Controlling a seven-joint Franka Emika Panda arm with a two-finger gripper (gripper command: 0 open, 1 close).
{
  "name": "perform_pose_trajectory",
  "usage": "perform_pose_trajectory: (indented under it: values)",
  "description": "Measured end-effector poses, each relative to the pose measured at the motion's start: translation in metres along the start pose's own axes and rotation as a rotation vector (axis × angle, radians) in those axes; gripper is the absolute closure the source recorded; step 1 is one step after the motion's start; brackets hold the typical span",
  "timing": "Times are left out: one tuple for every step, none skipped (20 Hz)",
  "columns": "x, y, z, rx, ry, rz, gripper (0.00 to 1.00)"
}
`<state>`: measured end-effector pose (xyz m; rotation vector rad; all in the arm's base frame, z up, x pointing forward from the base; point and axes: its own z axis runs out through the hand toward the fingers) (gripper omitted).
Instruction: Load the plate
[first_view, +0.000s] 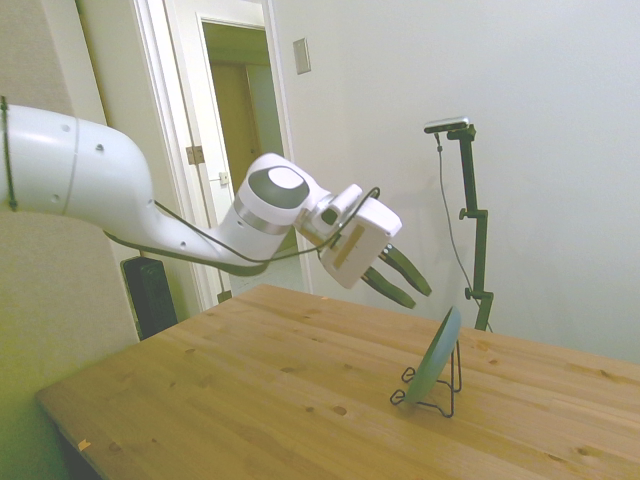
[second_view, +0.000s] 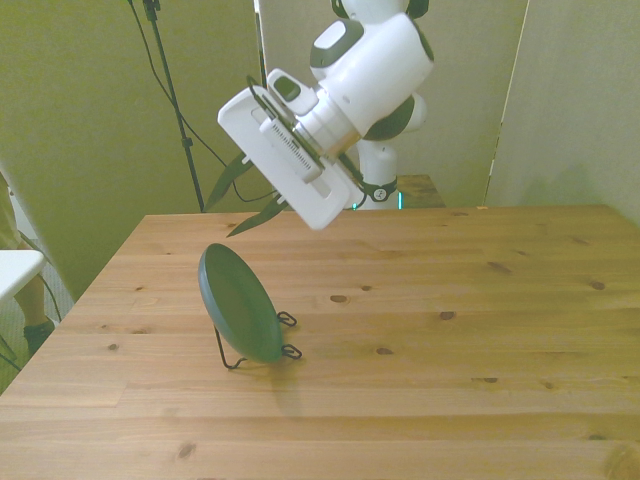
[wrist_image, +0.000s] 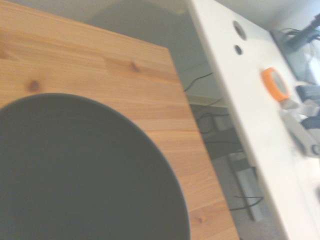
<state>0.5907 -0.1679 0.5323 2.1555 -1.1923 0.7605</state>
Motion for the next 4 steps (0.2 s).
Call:
perform_pose_trajectory:
  values:
    - [0.002,0.005,-0.010,0.031,-0.045,-0.015,0.00]
    - [0.002,0.009,-0.016,0.057,-0.091,-0.031,0.00]
    - [0.002,0.011,-0.020,0.082,-0.137,-0.051,0.00]
    - [0.000,0.010,-0.021,0.106,-0.183,-0.071,0.00]
